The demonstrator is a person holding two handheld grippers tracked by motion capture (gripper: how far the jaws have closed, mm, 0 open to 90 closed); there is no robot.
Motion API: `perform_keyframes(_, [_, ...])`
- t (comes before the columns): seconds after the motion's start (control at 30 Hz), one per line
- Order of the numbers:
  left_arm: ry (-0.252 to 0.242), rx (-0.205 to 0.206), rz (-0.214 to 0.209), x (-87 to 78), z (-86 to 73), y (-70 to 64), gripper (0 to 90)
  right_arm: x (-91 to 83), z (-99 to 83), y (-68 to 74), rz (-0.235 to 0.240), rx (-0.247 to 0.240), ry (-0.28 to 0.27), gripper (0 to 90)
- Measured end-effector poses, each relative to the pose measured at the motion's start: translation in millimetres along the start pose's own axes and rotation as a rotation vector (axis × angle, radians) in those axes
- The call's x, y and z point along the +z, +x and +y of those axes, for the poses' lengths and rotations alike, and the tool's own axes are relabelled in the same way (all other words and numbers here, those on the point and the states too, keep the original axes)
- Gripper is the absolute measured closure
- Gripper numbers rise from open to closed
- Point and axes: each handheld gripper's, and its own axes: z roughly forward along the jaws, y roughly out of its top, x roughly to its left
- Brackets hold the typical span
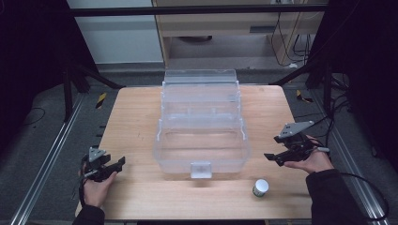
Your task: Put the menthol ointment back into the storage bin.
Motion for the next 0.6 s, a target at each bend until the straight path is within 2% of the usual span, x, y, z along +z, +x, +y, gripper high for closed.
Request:
perform_keyframes(0.1, [0.001,0.001,0.002,-0.1,0.1,0.0,35.1,0.3,3.8,4.2,0.038,-0.032,0.022,24.7])
perform_keyframes(0.33, [0.01,0.02,0.01,0.3,0.2,-1.6,35.2,-0.7,11.5,14.2,0.076,-0.105,0.082,24.9])
perform_keyframes(0.6, [0.01,0.023,0.01,0.3,0.4,-2.1,35.2,-0.1,17.7,25.4,0.123,-0.177,0.138,25.3])
